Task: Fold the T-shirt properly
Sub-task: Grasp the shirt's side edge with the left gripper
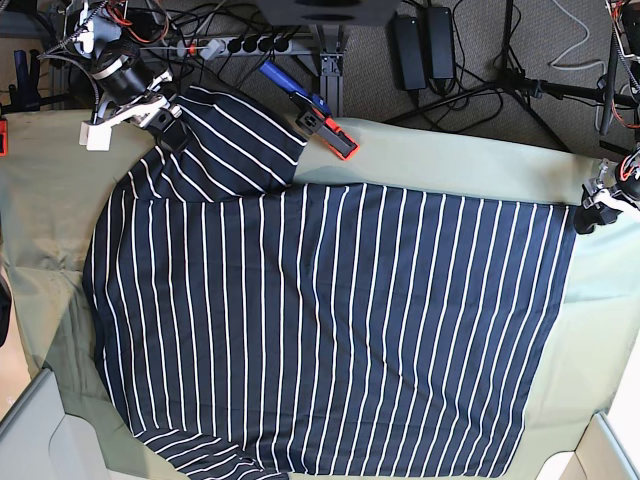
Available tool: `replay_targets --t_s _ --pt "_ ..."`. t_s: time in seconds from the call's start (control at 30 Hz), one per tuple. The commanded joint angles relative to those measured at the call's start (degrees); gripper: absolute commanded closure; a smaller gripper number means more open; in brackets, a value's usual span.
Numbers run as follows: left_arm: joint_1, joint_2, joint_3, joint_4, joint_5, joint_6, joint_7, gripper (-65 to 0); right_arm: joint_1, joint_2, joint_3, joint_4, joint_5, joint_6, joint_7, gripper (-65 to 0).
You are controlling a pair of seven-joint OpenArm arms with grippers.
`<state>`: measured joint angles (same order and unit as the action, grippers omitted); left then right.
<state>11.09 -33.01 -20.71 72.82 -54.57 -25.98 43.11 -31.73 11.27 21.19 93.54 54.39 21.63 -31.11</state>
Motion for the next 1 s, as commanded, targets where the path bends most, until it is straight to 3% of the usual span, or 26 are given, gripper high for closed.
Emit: replay_targets --t_s 0.0,0.3,0.47,0.6,0.97 --pt "-0.28 -0.85 -0.15 1.38 -0.55 -0.87 1.27 -39.3 -0.22 0.46 0.13 0.66 -0.39 3.26 -0.17 0.0" --pt "0.55 -0.59 1.68 8.39 0.48 -1.14 2.99 -39.3 -0.22 0.46 0.13 0.66 -0.42 3.26 -0.17 0.0" --pt "0.48 0.22 6.12 8.39 4.96 -1.05 1.64 -39.3 -0.22 0.46 0.13 0.66 -0.39 3.23 -0.17 0.0" --pt "0.15 0.61 5.35 8.39 7.8 1.53 0.79 -39.3 -0.22 0.46 0.13 0.66 -0.39 3.26 -0.17 0.0" --pt "0.74 0.66 1.25 8.35 9.27 1.53 0.87 -39.3 -0.2 0.46 0.13 0.66 -0.37 3.23 -0.17 0.0"
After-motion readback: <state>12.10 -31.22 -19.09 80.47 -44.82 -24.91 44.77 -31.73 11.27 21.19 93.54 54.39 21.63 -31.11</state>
